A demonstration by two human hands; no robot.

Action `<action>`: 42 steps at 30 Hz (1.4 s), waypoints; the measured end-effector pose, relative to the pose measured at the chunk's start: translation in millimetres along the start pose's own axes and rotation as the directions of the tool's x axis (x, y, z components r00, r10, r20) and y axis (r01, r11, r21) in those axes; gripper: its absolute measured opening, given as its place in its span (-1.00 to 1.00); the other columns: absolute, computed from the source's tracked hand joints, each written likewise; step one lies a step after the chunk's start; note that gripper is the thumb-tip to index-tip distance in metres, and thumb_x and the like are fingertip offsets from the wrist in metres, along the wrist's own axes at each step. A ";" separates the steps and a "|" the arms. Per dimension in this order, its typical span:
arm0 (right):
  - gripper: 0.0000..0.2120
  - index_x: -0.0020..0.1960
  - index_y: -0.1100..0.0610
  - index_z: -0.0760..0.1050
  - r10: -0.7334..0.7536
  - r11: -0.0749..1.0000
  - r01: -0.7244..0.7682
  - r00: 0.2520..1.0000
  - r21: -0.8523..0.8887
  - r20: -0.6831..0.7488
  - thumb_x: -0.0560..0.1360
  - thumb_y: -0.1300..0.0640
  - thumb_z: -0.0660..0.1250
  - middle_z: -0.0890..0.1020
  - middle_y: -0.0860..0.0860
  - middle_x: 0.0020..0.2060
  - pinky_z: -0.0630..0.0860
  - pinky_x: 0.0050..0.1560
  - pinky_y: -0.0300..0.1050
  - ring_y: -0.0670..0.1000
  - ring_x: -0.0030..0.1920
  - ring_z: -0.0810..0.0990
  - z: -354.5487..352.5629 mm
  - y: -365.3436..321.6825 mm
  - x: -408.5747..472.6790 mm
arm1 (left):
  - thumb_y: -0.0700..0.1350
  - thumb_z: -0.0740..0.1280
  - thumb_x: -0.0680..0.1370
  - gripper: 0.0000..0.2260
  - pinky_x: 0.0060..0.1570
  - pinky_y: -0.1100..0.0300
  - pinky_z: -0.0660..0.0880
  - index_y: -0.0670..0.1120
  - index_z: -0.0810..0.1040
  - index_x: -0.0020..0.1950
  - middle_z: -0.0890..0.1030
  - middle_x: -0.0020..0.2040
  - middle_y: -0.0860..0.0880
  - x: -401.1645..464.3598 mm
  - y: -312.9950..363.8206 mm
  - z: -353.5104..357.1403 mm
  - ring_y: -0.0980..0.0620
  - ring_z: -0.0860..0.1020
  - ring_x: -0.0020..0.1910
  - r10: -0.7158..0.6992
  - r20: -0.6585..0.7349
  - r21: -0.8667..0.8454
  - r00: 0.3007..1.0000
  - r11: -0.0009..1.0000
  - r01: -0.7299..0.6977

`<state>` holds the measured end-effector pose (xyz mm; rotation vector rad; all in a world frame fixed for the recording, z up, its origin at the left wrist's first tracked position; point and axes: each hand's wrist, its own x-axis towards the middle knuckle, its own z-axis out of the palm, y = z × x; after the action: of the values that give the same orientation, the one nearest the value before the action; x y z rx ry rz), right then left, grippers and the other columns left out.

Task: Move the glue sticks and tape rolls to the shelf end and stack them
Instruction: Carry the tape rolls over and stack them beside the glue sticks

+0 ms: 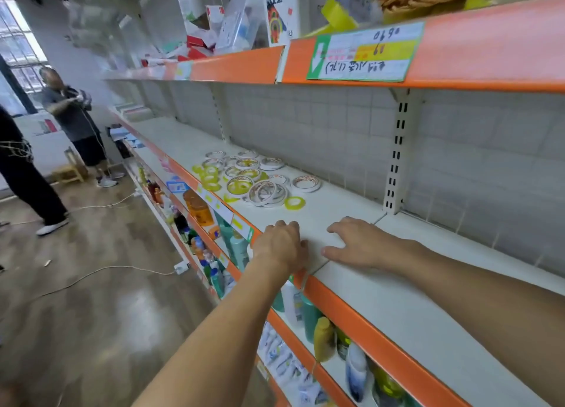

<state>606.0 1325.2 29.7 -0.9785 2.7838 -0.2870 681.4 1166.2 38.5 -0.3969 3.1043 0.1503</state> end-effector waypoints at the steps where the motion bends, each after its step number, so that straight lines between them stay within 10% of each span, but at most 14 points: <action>1: -0.37 0.47 0.11 0.33 0.001 1.000 -0.001 1.000 -0.002 0.007 0.55 -0.27 0.22 0.43 0.11 0.33 0.37 0.33 0.09 0.14 0.33 0.43 0.6 -1.6 9.6 | 0.06 0.16 0.63 -0.60 0.15 -0.03 0.45 -0.10 0.38 0.40 0.45 0.29 -0.14 7.4 -6.0 1.1 -0.17 0.43 0.29 -0.005 0.006 -0.006 1.000 1.000 0.006; 17: -0.33 0.49 0.12 0.25 0.157 0.985 -0.149 0.984 0.089 -0.090 0.54 -0.24 0.28 0.38 0.12 0.32 0.37 0.32 0.06 0.17 0.34 0.39 34.3 -59.2 147.6 | 0.07 0.27 0.58 -0.54 0.20 -0.05 0.45 -0.13 0.33 0.40 0.40 0.32 -0.18 137.8 -129.2 10.9 -0.19 0.41 0.29 0.131 0.032 -0.047 0.991 0.991 -0.129; 27: -0.15 0.62 0.12 -0.05 0.433 0.893 -0.377 0.868 0.245 -0.243 0.55 -0.26 0.25 0.09 0.15 0.58 0.04 0.51 -0.05 0.11 0.57 0.06 59.1 -73.8 195.4 | 0.27 0.46 0.40 -0.05 0.49 -0.01 0.16 -0.05 0.03 0.59 -0.01 0.59 -0.16 217.3 -167.7 17.2 -0.17 0.05 0.55 0.332 -0.077 -0.101 0.940 0.935 -0.339; 34: -0.06 0.61 0.03 0.05 0.451 0.893 -0.409 0.824 0.189 -0.342 0.34 -0.43 -0.14 0.21 0.03 0.56 0.10 0.53 -0.01 0.05 0.55 0.17 73.6 -76.1 210.4 | 0.33 0.46 0.34 0.13 0.54 -0.06 -0.01 -0.05 -0.20 0.61 -0.15 0.60 -0.17 242.2 -172.2 20.5 -0.17 -0.13 0.58 0.354 0.036 -0.133 0.935 0.929 -0.346; 42: -0.32 0.52 0.08 0.28 0.461 0.887 -0.424 0.797 0.181 -0.390 0.52 -0.26 0.23 0.43 0.02 0.39 0.24 0.38 -0.06 0.07 0.38 0.37 72.7 -79.4 207.4 | 0.30 0.52 0.29 0.14 0.44 -0.04 0.19 -0.07 -0.10 0.60 0.11 0.52 -0.18 248.7 -170.1 19.6 -0.21 0.11 0.51 0.350 0.047 -0.180 0.936 0.924 -0.337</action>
<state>510.7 1124.5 -42.7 -0.2266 3.2430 -0.6008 483.4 941.9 -2.1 0.1575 3.0606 0.4226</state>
